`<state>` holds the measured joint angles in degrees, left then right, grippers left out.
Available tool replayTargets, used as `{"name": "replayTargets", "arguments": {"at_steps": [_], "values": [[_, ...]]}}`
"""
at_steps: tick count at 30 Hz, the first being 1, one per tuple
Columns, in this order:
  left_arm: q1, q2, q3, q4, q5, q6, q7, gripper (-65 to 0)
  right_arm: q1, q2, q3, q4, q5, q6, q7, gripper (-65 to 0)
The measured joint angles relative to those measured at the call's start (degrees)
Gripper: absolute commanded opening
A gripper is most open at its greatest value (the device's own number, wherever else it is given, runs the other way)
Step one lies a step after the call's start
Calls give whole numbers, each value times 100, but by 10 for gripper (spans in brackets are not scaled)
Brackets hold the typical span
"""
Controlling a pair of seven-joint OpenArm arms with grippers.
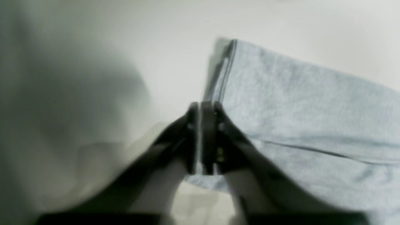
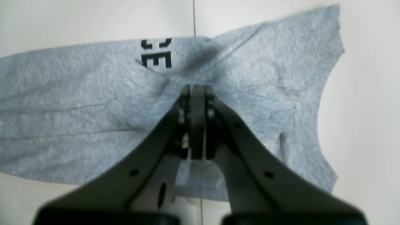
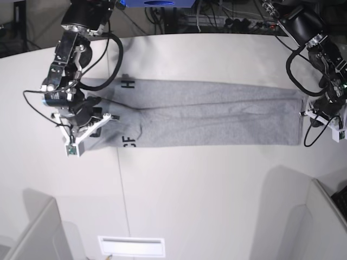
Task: Fold the T-shirt properly
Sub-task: 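Release the hem and move both grippers to the folded strip's ends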
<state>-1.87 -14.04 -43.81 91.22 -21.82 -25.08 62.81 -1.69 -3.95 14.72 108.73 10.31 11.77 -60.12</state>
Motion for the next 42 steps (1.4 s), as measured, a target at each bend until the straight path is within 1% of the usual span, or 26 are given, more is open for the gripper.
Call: {"name": "replayTargets", "arguments": {"at_steps": [1, 2, 3, 4, 5, 6, 8, 11, 15, 18, 20, 21, 22, 23, 25, 29, 31, 35, 39, 42], "values": [[46, -50, 7, -94, -186, -7, -57, -370, -20, 4, 0, -2, 0, 2, -7, -650], [76, -83, 7, -214, -337, -33, -98, -278, -48, 13, -2, -9, -7, 0, -24, -650], [109, -129, 13, -337, -396, -33, -205, -209, -76, 15, 0, -9, -22, -2, -39, -650], [144, -175, 11, -457, -535, -24, -337, -145, -94, -13, 0, -9, -22, -2, -35, -650], [232, -219, 9, -522, -592, -26, -498, -104, -142, -79, 0, -9, -15, -4, -9, -650], [284, -232, 2, -605, -693, -28, -549, -94, -186, -127, -9, -9, 0, -4, 7, -650], [299, -225, 20, -833, -638, -2, -662, -102, -262, -170, -37, -11, 2, -2, -76, -650], [293, -203, 55, -1137, -680, -7, -866, -118, -256, -173, -33, -9, -11, -2, -35, -650], [87, -225, 83, -1707, -656, 4, -957, -117, -247, -160, -26, -9, -20, -2, -37, -650], [90, -398, 542, -1853, -678, -2, -1088, -118, -249, -175, -33, -9, 2, -2, -35, -650], [72, -411, 754, -1873, -688, -4, -1126, -120, -251, -162, -15, -9, -22, -2, -44, -650], [70, -409, 844, -1873, -704, -4, -1185, -125, -249, -162, -15, -9, -20, -2, -44, -650], [74, -404, 872, -1871, -706, -4, -1187, -151, -249, -175, -17, -7, -17, -2, -39, -650], [81, -400, 870, -1873, -732, -17, -1163, -197, -251, -175, -24, 2, -15, -2, -44, -650], [90, -413, 852, -1976, -778, -26, -1213, -331, -251, -175, -22, 48, -22, -2, -48, -650], [22, -439, 824, -2365, -857, -28, -1366, -638, -262, -175, -2, 81, -2, -2, -57, -650], [-57, -442, 822, -2540, -994, -48, -1401, -650, -267, -173, 20, 81, -20, -2, -59, -650], [-179, -459, 831, -2643, -975, -50, -1390, -650, -275, -175, 17, 81, -17, -2, -57, -650], [-199, -636, 868, -2662, -955, -90, -1335, -650, -269, -175, 17, 81, -17, -2, -59, -650], [-131, -798, 866, -2695, -822, -44, -1613, -650, -278, -175, 20, 81, -15, -2, -61, -650]]}}
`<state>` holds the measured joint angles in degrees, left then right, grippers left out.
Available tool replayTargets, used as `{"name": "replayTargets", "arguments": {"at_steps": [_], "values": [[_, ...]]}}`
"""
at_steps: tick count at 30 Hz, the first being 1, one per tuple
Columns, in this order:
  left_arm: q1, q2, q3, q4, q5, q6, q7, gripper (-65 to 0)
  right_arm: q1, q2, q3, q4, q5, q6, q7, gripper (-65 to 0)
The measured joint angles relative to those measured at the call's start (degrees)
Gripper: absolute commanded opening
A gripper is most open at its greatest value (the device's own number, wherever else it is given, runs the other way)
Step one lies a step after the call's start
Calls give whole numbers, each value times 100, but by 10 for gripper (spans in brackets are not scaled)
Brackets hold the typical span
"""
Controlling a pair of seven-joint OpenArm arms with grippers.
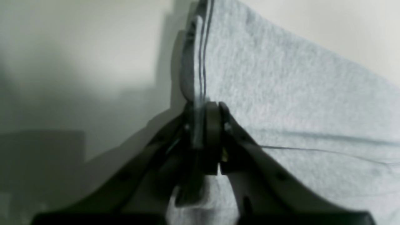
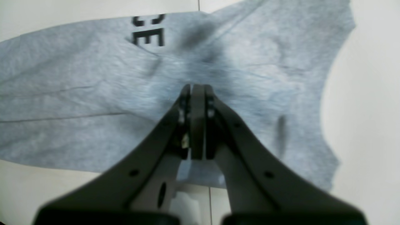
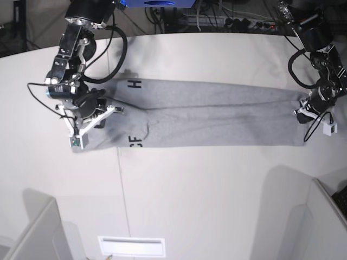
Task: Fold the T-shirt properly
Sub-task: 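Release the hem and move both grippers to the folded strip's ends, then grasp the strip end with the left gripper and fold it toward the right gripper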
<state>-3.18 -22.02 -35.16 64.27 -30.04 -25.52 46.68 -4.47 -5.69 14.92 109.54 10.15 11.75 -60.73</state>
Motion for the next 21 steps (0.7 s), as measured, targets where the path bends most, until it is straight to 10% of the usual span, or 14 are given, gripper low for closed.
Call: {"name": "replayTargets", "arguments": {"at_steps": [14, 21], "values": [[883, -317, 55, 2116, 136, 20, 7, -650, 0, 0, 9, 0, 0, 0, -9, -650], [1185, 260, 83, 3604, 129, 20, 741, -650, 20, 0, 9, 0, -4, 0, -20, -650]]}}
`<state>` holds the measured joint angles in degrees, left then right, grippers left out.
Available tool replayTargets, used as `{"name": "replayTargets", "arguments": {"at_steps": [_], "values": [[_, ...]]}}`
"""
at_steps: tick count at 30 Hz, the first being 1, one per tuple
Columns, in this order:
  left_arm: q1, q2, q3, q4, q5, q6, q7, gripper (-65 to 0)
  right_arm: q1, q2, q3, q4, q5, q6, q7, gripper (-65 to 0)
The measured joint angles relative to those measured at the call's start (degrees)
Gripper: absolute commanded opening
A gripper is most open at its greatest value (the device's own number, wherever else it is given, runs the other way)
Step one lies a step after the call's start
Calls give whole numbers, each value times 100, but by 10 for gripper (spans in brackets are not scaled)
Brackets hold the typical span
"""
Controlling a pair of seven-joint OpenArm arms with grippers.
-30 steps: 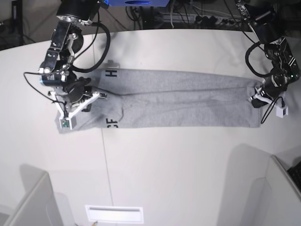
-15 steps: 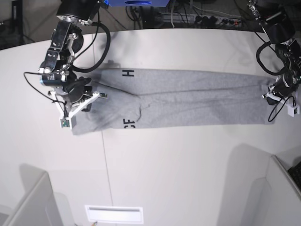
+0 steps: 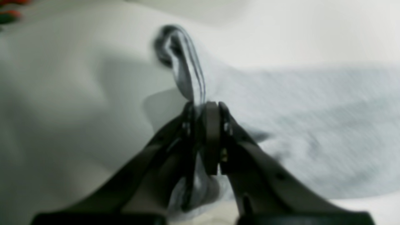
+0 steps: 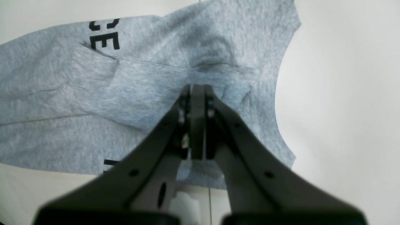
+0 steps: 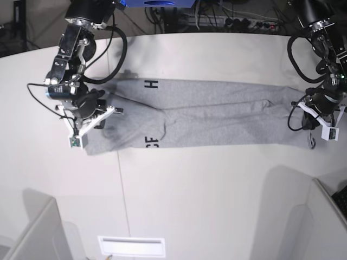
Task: Fold the T-shirt properly
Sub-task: 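Grasp the strip end with the left gripper and fold it toward the right gripper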
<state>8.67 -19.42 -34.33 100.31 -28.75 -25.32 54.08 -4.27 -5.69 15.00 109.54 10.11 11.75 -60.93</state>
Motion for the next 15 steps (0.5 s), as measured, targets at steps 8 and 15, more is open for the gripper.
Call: {"name": "replayTargets", "arguments": {"at_steps": [8, 15], "values": [[0, 334, 619, 756, 17, 42, 402, -650, 11, 0, 0, 0, 2, 0, 2, -650], [74, 562, 1292, 979, 72, 531, 400, -650, 7, 0, -2, 0, 4, 0, 0, -650]]}}
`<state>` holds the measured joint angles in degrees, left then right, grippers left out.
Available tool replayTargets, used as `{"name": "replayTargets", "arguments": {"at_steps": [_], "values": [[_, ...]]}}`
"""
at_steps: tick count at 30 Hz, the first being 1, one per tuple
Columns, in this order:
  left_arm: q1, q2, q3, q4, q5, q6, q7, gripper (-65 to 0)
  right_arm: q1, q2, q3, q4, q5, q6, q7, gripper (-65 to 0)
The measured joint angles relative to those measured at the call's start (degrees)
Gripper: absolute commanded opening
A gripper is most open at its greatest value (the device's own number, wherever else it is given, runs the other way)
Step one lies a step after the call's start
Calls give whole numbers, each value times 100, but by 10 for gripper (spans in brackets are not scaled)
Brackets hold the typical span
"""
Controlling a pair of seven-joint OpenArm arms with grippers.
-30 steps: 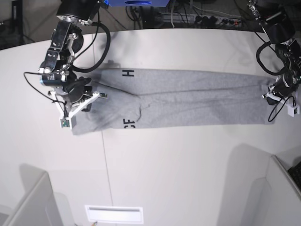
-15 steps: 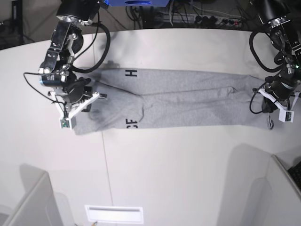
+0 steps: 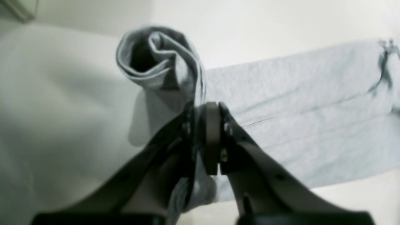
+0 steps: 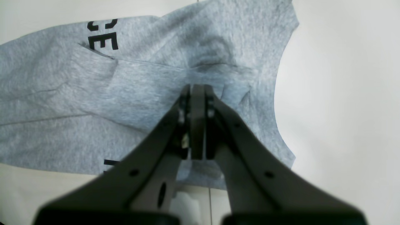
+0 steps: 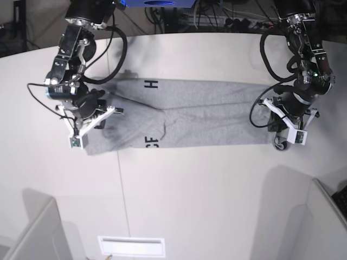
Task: Fold the T-shirt properly
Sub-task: 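Grasp the strip end with the left gripper and fold it toward the right gripper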
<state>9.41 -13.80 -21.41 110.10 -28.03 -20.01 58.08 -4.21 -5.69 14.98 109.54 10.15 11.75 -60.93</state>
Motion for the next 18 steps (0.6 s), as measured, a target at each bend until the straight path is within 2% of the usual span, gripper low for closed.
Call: {"name": "replayTargets", "arguments": {"at_steps": [3, 7, 13, 18], "values": [[-2, 22, 487, 7, -66, 76, -4, -650, -2, 2, 2, 0, -4, 0, 2, -650], [-11, 136, 911, 13, -68, 367, 0, -650, 0, 0, 2, 0, -2, 0, 2, -650], [-63, 461, 1399, -11, -55, 372, -17, -650, 0, 0, 2, 0, -2, 0, 2, -650], [-66, 717, 1475, -24, -46, 372, 0, -650, -17, 0, 2, 0, -2, 0, 0, -650]]}}
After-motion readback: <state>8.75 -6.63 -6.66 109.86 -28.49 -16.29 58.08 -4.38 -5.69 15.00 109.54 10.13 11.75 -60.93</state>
